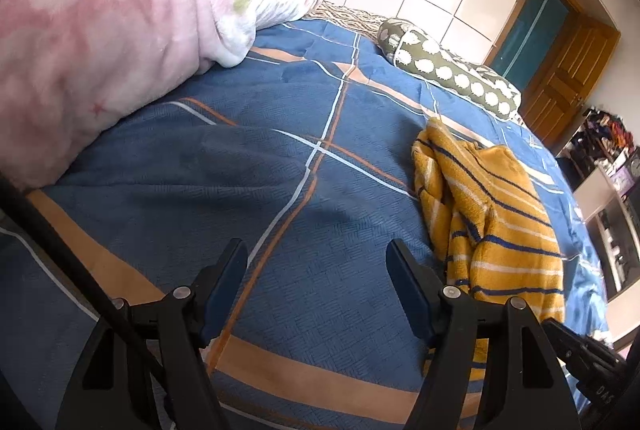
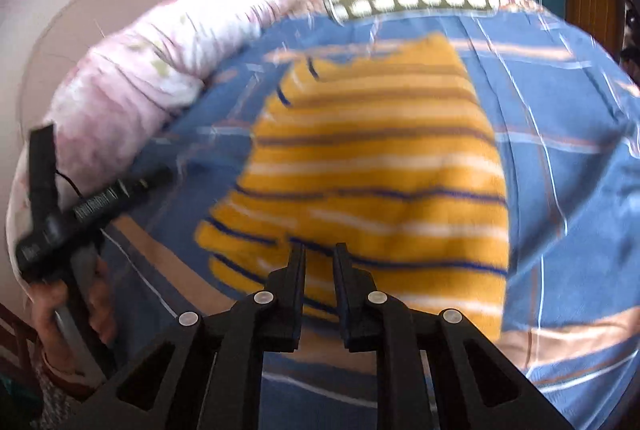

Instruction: Fold small clothes

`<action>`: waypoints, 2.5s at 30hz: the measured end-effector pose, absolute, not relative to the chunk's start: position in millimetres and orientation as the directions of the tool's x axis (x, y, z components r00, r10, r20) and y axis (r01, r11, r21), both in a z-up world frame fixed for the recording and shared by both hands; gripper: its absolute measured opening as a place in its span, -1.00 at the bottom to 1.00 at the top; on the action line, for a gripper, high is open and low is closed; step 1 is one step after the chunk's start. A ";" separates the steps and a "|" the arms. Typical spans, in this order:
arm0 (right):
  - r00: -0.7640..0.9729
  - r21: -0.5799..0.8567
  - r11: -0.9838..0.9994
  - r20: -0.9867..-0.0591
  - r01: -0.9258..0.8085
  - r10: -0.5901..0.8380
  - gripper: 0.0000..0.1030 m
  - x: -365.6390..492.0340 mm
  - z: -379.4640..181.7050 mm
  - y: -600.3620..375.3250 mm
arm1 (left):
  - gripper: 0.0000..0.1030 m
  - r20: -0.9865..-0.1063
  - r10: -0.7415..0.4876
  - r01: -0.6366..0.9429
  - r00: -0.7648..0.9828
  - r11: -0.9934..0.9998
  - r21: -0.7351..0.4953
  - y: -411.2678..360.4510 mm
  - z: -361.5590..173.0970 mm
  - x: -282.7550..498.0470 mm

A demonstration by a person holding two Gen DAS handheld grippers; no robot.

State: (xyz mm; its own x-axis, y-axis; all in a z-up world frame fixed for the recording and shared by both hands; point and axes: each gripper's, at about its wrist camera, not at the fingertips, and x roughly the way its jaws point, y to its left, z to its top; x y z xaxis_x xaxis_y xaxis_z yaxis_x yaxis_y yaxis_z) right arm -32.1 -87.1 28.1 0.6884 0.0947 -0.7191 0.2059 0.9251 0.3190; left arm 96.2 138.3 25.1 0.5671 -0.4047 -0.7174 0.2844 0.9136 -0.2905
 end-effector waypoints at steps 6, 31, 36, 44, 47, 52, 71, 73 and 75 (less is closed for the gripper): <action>0.615 0.278 0.943 -0.781 0.183 0.111 -0.53 -12.0 -1.9 -53.4 | 0.39 -0.700 -0.352 0.274 0.622 0.935 -0.226 133.9 32.6 89.4; 0.656 0.026 0.894 -0.689 0.448 -0.308 0.19 -224.4 52.8 -130.4 | 0.99 -0.445 -0.365 0.403 0.818 0.915 -0.011 88.3 158.3 -185.7; 0.665 0.004 0.887 -0.663 0.461 -0.342 0.35 -249.2 59.2 -131.0 | 0.99 -0.476 -0.329 0.394 0.816 0.918 0.040 72.3 142.7 -197.8; 0.635 -0.029 0.887 -0.688 0.460 -0.352 0.35 -240.6 44.2 -124.1 | 0.99 -0.529 -0.302 0.375 0.793 0.926 0.033 75.0 128.2 -193.0; 0.615 -0.048 0.892 -0.708 0.450 -0.348 0.35 -231.7 36.6 -115.4 | 0.99 -0.561 -0.279 0.356 0.780 0.934 0.031 79.7 120.4 -186.0; 0.590 -0.075 0.903 -0.734 0.423 -0.337 0.36 -222.9 27.7 -106.5 | 0.99 -0.609 -0.255 0.345 0.751 0.938 0.032 84.5 109.6 -178.2; 0.551 -0.074 0.894 -0.763 0.443 -0.336 0.41 -222.0 19.1 -118.2 | 0.99 -0.685 -0.282 0.383 0.671 0.924 -0.004 74.9 92.0 -171.2; 0.551 -0.078 0.894 -0.763 0.441 -0.338 0.41 -221.7 18.9 -117.1 | 0.99 -0.691 -0.284 0.386 0.665 0.922 -0.007 74.9 90.6 -170.7; 0.550 -0.082 0.896 -0.764 0.436 -0.338 0.41 -221.0 18.3 -116.6 | 0.99 -0.697 -0.282 0.386 0.659 0.922 -0.009 74.6 88.8 -170.4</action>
State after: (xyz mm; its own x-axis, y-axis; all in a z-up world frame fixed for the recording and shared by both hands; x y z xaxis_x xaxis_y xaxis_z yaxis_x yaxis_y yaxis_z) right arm -221.0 -116.6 18.3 0.5499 -0.3376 -0.7640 0.4364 0.8960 -0.0818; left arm -170.4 74.6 88.8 0.6592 -0.2824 -0.6969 0.3860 0.9224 -0.0085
